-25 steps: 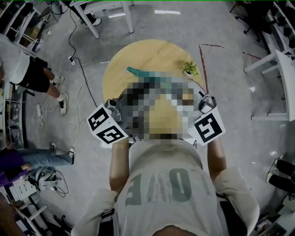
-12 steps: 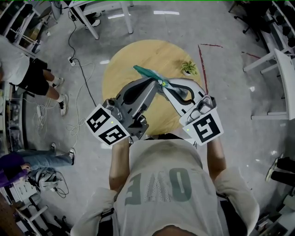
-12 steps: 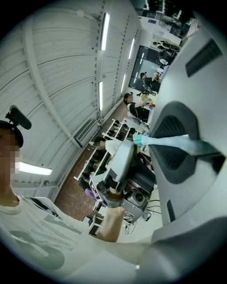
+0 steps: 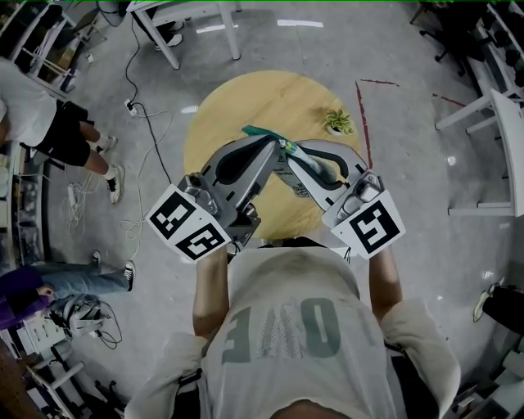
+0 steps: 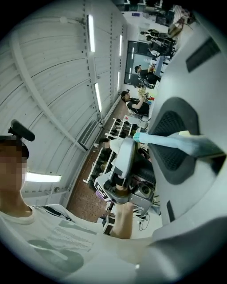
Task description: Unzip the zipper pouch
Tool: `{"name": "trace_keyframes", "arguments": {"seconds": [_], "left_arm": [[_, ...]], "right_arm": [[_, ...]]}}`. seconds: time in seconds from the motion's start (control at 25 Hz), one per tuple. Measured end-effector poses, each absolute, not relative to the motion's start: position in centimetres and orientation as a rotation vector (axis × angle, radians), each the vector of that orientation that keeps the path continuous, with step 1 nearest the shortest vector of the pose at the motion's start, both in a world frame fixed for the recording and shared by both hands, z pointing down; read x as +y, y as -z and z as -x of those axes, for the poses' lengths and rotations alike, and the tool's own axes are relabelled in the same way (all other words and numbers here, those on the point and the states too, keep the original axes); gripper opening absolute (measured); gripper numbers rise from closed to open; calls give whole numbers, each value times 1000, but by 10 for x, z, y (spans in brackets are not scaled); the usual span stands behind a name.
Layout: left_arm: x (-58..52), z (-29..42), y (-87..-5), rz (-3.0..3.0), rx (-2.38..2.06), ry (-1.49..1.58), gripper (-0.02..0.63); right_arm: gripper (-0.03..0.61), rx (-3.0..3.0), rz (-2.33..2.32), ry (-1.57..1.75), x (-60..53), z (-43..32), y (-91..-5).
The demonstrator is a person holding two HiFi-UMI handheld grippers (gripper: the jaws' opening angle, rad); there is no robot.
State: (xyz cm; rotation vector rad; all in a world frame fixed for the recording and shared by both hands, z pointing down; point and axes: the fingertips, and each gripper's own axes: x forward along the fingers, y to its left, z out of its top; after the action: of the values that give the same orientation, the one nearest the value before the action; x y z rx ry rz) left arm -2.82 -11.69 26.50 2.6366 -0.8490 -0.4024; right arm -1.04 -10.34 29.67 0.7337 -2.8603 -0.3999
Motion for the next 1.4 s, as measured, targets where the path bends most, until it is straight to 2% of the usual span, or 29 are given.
{"name": "trace_keyframes", "arguments": {"seconds": [0.44, 0.48, 0.52, 0.56, 0.6, 0.64, 0.68, 0.96, 1.08, 1.28, 1.4], "left_arm": [[-116, 29, -264, -2681, -933, 329, 26], [-116, 28, -266, -2689, -943, 312, 26], [-116, 28, -267, -2693, -945, 301, 26], [-115, 27, -267, -2694, -941, 299, 26], [-114, 26, -267, -2694, -936, 301, 26], [-114, 25, -267, -2696, -936, 299, 26], [-113, 23, -268, -2699, -943, 289, 26], [-116, 21, -273, -2731, -999, 181, 26], [-115, 16, -275, -2734, -998, 176, 26], [-117, 16, -281, -2688, -961, 208, 26], [-123, 20, -296, -2657, -1016, 148, 26]], "right_arm": [[43, -2898, -684, 350, -100, 8, -296], [68, -2900, -672, 338, -100, 9, -298], [136, -2894, -656, 332, -100, 9, -300], [149, -2879, -643, 341, -100, 9, -303], [142, -2856, -641, 363, -100, 8, -305], [81, -2833, -646, 384, -100, 6, -307], [71, -2825, -656, 392, -100, 4, -307], [72, -2869, -662, 354, -104, 3, -299], [37, -2857, -694, 396, -103, -1, -300], [32, -2828, -753, 439, -103, -8, -303], [31, -2936, -823, 358, -102, -15, -291]]}}
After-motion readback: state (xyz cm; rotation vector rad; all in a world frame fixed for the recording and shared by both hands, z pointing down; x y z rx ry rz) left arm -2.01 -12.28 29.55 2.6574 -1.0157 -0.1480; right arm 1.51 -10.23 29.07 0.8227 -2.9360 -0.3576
